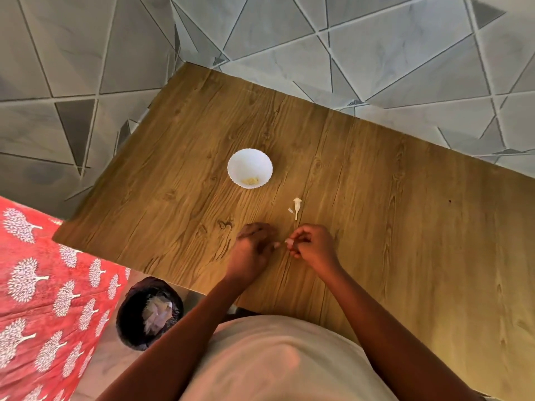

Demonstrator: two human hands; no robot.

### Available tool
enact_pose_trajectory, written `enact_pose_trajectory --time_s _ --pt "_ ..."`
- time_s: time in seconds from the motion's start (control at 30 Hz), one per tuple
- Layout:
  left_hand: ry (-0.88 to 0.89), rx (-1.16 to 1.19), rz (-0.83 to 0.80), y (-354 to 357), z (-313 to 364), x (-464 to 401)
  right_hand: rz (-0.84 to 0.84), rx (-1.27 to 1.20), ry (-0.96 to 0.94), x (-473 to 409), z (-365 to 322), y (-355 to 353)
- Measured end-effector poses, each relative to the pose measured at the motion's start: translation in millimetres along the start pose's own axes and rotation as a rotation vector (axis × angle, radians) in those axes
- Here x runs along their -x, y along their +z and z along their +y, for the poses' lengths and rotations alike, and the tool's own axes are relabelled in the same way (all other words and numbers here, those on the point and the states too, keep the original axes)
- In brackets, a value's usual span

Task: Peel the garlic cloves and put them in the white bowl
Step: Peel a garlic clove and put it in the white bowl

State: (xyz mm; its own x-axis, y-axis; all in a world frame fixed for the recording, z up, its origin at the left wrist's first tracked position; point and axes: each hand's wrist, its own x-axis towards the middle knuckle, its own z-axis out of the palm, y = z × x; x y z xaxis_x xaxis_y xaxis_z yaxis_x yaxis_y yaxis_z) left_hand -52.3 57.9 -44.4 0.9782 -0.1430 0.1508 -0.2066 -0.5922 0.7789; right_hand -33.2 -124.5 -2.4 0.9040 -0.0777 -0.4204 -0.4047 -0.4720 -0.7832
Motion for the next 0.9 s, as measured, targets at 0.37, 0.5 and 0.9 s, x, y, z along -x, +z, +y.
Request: enact_pose_trajectory --time_s 0.37,0.5,0.9 --pt "-0.242 0.163 -0.058 1 28 -15 0.004 -0.178 -0.036 6 10 5" --pt "-0.321 0.031 -0.096 8 35 -18 0.044 -0.158 -0.082 9 15 5" --pt "-0.446 0.217 -0.125 5 48 -23 0.107 0.152 -0.424 10 22 0"
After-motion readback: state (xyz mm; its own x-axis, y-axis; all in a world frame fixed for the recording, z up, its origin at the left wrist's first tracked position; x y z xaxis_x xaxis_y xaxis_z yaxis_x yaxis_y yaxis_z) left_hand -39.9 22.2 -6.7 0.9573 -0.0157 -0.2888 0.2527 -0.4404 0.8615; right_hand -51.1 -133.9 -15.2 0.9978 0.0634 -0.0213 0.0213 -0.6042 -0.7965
